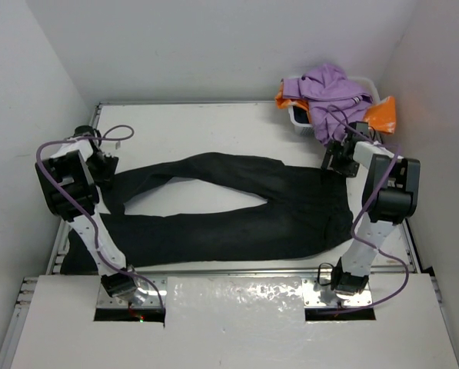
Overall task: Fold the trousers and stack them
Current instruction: Flatten the trousers out
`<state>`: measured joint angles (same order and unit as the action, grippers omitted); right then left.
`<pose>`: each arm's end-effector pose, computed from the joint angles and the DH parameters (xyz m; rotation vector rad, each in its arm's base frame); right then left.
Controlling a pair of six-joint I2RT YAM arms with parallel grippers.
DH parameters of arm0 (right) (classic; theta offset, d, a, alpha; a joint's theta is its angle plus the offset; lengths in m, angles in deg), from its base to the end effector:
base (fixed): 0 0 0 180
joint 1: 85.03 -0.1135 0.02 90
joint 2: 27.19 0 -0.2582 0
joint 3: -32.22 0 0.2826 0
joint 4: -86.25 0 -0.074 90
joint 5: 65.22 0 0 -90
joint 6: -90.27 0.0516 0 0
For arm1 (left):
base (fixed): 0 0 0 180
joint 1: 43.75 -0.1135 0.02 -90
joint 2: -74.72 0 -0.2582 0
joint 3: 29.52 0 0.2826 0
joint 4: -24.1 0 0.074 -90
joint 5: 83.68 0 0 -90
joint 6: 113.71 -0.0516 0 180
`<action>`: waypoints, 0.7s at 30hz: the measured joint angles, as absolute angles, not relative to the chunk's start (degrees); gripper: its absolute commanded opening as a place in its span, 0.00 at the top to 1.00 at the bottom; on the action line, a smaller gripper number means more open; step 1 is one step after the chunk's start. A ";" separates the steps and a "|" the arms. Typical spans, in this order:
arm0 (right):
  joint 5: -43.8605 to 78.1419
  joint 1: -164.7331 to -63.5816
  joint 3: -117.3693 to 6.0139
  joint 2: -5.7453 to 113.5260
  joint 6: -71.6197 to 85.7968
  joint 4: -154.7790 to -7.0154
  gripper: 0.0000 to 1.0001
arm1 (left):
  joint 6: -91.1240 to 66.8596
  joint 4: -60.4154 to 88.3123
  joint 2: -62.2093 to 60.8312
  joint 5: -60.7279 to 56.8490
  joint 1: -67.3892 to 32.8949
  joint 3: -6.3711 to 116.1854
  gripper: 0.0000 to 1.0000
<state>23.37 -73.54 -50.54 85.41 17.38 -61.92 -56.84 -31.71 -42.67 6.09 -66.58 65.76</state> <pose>0.4157 -0.0832 0.1007 0.6461 2.5682 0.0653 0.3935 0.1654 0.1136 0.2654 2.9383 0.1412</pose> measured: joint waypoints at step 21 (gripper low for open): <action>28.25 -74.03 -44.71 73.01 20.85 -67.67 1.00 | -56.73 -21.08 -42.67 6.20 -64.81 85.41 1.00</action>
<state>28.25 -74.03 -44.71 73.01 20.85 -67.67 -56.73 -21.08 -42.67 6.20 -64.81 85.41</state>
